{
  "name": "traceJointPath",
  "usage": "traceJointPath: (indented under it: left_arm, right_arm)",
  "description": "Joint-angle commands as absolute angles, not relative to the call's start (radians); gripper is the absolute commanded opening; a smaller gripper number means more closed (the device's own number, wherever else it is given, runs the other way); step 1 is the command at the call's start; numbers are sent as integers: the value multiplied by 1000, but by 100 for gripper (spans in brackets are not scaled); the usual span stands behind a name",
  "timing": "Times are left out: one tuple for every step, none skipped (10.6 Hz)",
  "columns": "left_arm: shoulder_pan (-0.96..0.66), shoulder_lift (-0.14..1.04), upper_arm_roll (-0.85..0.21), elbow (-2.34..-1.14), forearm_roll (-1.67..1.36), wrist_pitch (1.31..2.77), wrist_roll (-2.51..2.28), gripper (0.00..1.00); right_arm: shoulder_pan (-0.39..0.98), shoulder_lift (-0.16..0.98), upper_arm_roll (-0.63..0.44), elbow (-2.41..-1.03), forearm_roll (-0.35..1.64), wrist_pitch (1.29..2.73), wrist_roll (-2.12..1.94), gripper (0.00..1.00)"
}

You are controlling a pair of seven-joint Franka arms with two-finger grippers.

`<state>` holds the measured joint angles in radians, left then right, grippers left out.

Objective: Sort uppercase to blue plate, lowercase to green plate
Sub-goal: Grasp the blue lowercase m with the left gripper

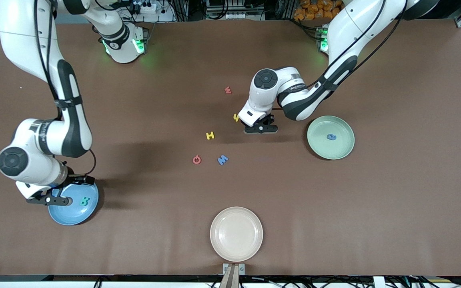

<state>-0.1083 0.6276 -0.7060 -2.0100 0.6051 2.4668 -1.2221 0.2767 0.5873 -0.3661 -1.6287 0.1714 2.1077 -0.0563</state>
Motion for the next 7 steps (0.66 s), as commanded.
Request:
traceJointPath:
  left_arm:
    - [-95,597,-707,-1945,459,2399,-1071,25]
    - [-81,586,-707,-1927,410,2358,-1015,23]
    - [-65,565,-707,-1927,378,2343,-964,23]
    - [-58,546,-695,-1928,336,2341,-919,23]
    - [-60,522,-666,-1928,298,2326,-866,23]
    - [-60,494,-643,-1928,232,2307,-804,20]
    - [-64,457,-615,-1931,162,2290,-735,19]
  right_arm:
    - [247,465,-348,-1698,239,2030,-158,100]
    - [252,410,-348,-1756,238,2049,-161,100]
    - [255,364,-348,-1813,238,2075,-185,100]
    - [256,335,-348,-1850,238,2100,-224,100]
    - [259,331,-347,-1864,238,2114,-235,100]
    - [290,336,-347,-1864,239,2120,-232,100]
    - [326,342,-347,-1864,241,2137,-223,100]
